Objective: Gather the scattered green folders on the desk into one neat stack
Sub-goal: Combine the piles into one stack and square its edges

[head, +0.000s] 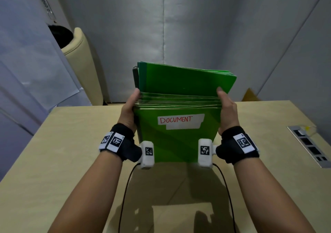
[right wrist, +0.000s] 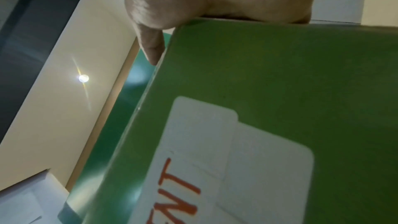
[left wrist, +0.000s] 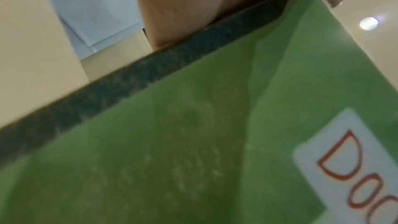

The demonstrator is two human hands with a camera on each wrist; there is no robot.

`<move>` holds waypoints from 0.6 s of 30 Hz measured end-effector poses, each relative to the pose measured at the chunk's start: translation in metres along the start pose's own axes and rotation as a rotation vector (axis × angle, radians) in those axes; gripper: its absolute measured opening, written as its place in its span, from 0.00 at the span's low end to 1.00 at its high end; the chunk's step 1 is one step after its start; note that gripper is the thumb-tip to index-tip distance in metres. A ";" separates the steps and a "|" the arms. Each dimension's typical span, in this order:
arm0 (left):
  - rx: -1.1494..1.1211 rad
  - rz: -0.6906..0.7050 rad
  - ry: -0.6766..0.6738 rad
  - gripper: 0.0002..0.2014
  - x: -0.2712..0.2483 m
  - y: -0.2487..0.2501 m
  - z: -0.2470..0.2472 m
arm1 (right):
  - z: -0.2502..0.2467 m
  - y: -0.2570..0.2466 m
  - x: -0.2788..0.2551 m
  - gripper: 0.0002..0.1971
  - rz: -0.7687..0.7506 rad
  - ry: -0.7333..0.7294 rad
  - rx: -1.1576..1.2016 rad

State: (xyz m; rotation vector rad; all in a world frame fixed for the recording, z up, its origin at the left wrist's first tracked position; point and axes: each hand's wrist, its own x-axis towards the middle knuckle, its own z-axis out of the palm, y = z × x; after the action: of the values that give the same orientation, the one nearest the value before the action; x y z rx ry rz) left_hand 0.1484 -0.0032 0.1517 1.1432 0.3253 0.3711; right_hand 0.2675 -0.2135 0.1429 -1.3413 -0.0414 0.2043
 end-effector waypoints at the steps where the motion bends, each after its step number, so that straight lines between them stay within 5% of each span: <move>1: 0.045 -0.007 -0.002 0.23 0.002 0.002 -0.002 | -0.001 -0.003 0.000 0.41 0.010 -0.010 -0.006; 3: 0.118 -0.022 -0.016 0.21 0.007 0.008 -0.003 | 0.000 -0.013 -0.002 0.40 -0.007 -0.012 -0.029; 6: 0.173 -0.004 0.035 0.14 0.014 0.017 0.001 | 0.006 -0.027 -0.005 0.11 -0.084 -0.016 -0.055; 8: 0.173 -0.002 0.079 0.08 0.018 0.016 0.002 | 0.006 -0.026 -0.004 0.05 -0.124 -0.020 -0.105; 14: 0.222 0.034 0.164 0.14 0.018 0.016 0.010 | 0.004 -0.028 -0.012 0.07 -0.180 -0.079 -0.224; 18: 0.203 0.172 0.099 0.13 0.006 0.028 0.019 | 0.008 -0.047 -0.015 0.32 -0.069 -0.102 -0.120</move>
State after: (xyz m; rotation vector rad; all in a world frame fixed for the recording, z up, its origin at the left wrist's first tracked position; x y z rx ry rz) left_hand 0.1591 -0.0057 0.1839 1.3595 0.3583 0.5567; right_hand 0.2577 -0.2183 0.1919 -1.4457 -0.1880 0.2151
